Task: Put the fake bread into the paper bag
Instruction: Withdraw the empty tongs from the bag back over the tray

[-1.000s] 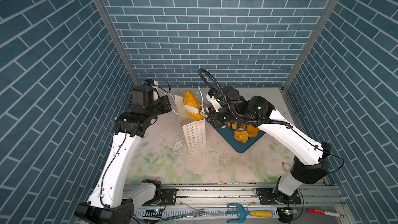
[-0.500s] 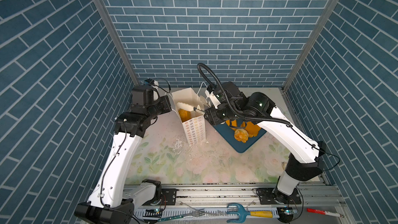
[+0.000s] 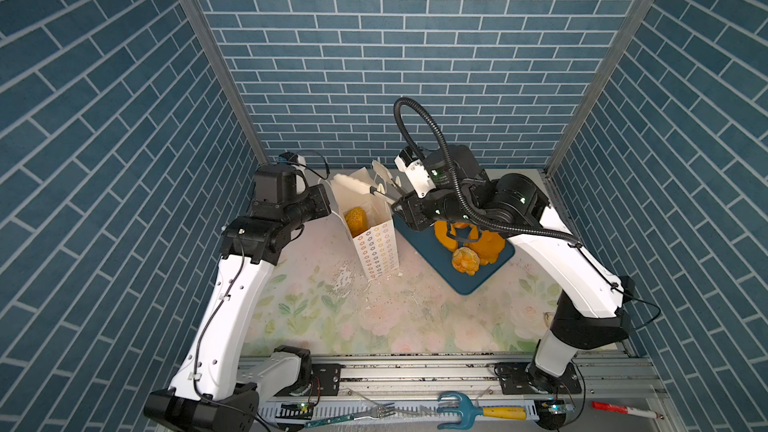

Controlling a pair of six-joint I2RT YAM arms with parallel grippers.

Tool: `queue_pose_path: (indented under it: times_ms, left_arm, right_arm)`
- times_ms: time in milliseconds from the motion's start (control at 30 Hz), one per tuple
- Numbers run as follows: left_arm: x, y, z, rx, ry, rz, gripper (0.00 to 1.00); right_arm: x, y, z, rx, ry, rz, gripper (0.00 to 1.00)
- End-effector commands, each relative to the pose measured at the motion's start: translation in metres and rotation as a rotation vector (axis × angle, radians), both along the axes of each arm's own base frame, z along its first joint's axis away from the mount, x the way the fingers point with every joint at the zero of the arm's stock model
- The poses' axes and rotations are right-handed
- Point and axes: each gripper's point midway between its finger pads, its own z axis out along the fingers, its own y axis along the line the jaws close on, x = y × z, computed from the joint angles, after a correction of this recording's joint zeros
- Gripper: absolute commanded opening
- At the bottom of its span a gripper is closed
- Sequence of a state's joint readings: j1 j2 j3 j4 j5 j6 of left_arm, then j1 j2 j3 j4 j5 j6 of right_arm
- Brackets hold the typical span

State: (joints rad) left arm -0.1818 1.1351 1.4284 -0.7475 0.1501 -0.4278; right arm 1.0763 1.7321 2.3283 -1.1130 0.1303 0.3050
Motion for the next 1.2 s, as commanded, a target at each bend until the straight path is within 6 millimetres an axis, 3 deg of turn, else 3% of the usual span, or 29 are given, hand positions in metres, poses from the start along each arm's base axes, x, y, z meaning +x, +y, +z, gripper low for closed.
queue_pose_path:
  times_ms: [0,133,267,433,600,767,1000,1167]
  left_arm:
    - [-0.002,0.000,0.008,0.018,-0.015,-0.018,0.00]
    - [-0.002,-0.002,0.009,0.013,-0.015,-0.026,0.00]
    - [-0.003,-0.001,0.011,0.016,-0.019,-0.026,0.00]
    - [-0.005,-0.001,0.016,0.016,-0.028,-0.024,0.00]
    - [-0.006,0.000,0.018,0.018,-0.028,-0.023,0.00]
    - [-0.006,0.000,0.017,0.021,-0.022,-0.022,0.00]
    - [-0.007,0.001,0.013,0.026,-0.013,-0.016,0.00]
    - [-0.006,0.002,0.011,0.033,-0.007,-0.018,0.00]
  right_arm:
    - [-0.001,-0.020,0.057,0.110,-0.147,-0.015,0.48]
    - [0.001,-0.035,0.070,0.146,-0.157,-0.027,0.48]
    - [0.016,-0.062,0.066,0.100,-0.167,-0.118,0.48]
    - [0.038,-0.112,0.050,0.051,-0.117,-0.283,0.48]
    - [0.046,-0.157,0.028,-0.034,-0.100,-0.399,0.48]
    - [0.058,-0.191,-0.025,-0.144,0.018,-0.495,0.48]
    - [0.074,-0.197,-0.124,-0.371,0.197,-0.501,0.49]
    - [0.080,-0.194,-0.181,-0.454,0.314,-0.476,0.50]
